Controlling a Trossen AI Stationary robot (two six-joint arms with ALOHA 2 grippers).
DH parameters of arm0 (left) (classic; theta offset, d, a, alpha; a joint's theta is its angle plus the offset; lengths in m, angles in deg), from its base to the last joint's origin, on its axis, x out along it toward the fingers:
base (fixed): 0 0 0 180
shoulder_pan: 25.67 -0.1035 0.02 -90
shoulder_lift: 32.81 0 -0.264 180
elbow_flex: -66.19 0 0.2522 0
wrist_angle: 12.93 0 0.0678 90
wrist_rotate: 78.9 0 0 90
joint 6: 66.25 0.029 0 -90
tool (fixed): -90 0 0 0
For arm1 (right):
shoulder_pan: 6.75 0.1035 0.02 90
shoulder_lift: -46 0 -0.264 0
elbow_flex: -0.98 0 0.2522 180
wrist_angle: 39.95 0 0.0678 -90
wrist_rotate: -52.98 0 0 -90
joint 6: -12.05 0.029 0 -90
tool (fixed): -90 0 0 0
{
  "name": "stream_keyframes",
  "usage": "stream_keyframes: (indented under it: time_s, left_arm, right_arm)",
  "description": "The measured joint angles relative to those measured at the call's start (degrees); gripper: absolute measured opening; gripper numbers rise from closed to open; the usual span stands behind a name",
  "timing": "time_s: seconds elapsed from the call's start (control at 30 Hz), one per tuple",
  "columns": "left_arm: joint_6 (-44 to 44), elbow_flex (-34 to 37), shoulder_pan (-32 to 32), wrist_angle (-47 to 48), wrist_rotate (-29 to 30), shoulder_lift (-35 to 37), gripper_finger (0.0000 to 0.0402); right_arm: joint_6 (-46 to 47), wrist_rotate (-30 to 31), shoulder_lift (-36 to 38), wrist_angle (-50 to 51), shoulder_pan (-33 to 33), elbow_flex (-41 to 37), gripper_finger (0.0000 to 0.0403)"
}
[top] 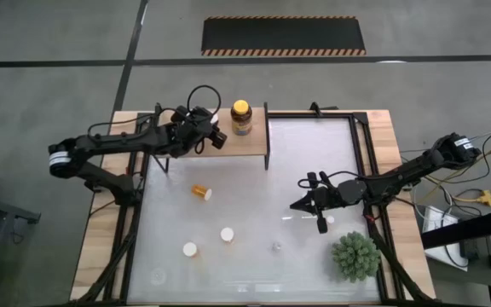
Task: Pick and place medicine bottles onto shelf by color
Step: Put the orange pill bottle on the shelf
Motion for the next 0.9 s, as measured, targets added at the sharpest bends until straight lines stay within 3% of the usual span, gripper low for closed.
stream_keyframes:
  time_s: [0.4,0.73,0.9]
  left_arm:
    - [0.16,0.04,-0.37,-0.39,0.04,-0.85,0.0234]
    - [2.14,-2.21,0.28,2.19,-0.02,0.29,0.0238]
    - [3.60,-5.09,1.64,6.33,-5.55,3.18,0.0238]
  right_arm:
    - [0.00,-0.02,0.00,0.00,-0.02,0.00,0.0009]
    - [0.79,-0.04,0.00,0.00,-0.02,0.00,0.0009]
    - [0.78,-0.05,0.00,0.00,-0.01,0.02,0.0009]
